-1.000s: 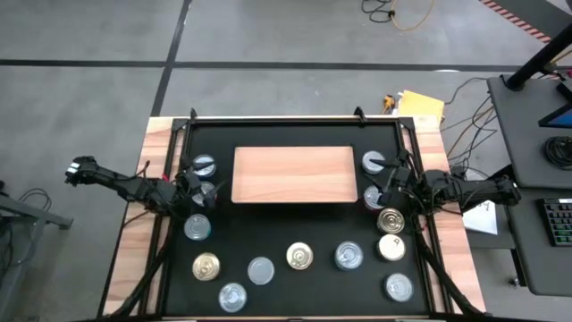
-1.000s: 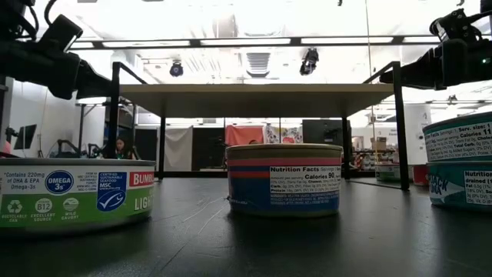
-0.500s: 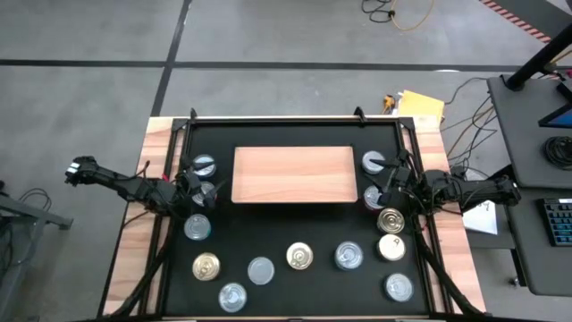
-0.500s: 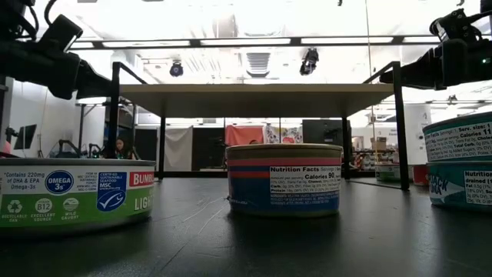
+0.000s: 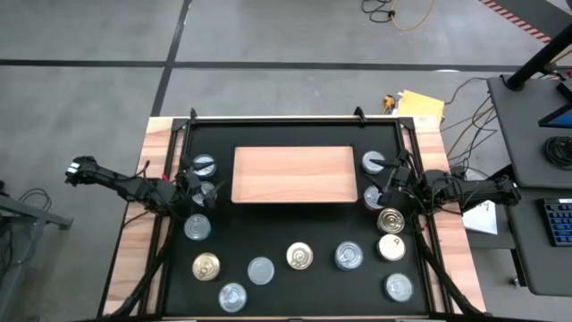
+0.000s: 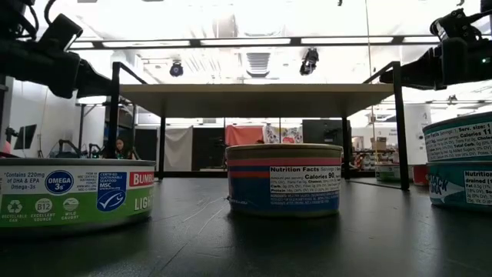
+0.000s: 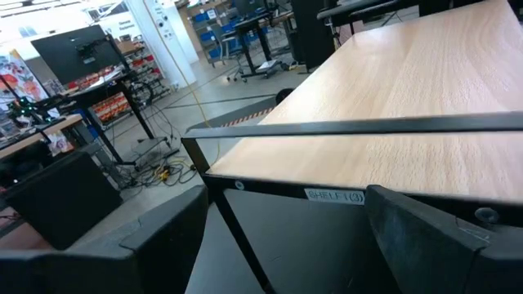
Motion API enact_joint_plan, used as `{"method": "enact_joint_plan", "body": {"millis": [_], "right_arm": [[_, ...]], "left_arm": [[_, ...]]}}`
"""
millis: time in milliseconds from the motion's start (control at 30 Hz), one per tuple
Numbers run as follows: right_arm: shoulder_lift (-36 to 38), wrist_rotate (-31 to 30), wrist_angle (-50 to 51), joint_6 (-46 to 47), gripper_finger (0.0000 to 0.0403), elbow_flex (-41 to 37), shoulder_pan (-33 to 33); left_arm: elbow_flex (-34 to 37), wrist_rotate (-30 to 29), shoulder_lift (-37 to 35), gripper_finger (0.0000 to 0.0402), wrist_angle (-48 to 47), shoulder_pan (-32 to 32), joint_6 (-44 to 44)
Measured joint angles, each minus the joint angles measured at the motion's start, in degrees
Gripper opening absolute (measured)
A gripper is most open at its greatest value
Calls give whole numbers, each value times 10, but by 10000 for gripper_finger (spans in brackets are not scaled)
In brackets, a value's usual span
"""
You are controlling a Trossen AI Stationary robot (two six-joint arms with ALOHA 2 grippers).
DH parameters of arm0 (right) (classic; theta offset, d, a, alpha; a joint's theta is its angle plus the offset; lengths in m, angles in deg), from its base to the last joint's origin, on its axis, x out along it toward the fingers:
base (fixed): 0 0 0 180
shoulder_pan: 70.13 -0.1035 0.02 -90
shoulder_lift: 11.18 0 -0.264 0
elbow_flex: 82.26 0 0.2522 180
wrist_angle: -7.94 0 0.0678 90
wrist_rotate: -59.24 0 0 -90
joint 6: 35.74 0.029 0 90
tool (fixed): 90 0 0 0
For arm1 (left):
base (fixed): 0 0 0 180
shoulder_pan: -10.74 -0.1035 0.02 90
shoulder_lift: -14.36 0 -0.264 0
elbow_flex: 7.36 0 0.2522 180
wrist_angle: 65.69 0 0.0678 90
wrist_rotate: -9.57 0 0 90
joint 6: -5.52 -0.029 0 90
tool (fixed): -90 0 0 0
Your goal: Stack canned seafood by type on shelf
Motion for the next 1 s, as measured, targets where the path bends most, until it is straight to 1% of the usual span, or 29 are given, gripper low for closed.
{"method": "enact_joint_plan", "body": {"millis": [233,300,367,467,633,667,733,800,900,1000], "right_arm": [[0,-1,-102,42,226,0,0],[0,-2,-131,67,226,1,0],[-1,-1,-125,96,226,12,0],[-9,-2,-100,130,226,41,0],[-31,-7,-55,151,226,100,0],[-37,-11,-49,153,226,109,0],[-48,-12,-36,161,226,124,0],[-60,-12,-35,169,226,138,0],[-74,-11,-38,171,226,172,0],[-85,-11,-39,170,226,213,0]], "left_arm": [[0,14,0,315,176,0,-17],[0,15,0,315,210,0,-2],[0,15,0,315,238,0,28],[0,15,0,315,262,0,58],[0,15,0,315,273,0,63],[0,15,0,315,269,1,78],[0,15,0,315,262,2,148],[0,6,0,315,268,1,185],[0,-1,0,315,292,1,230],[0,-1,-1,315,312,1,247]]}}
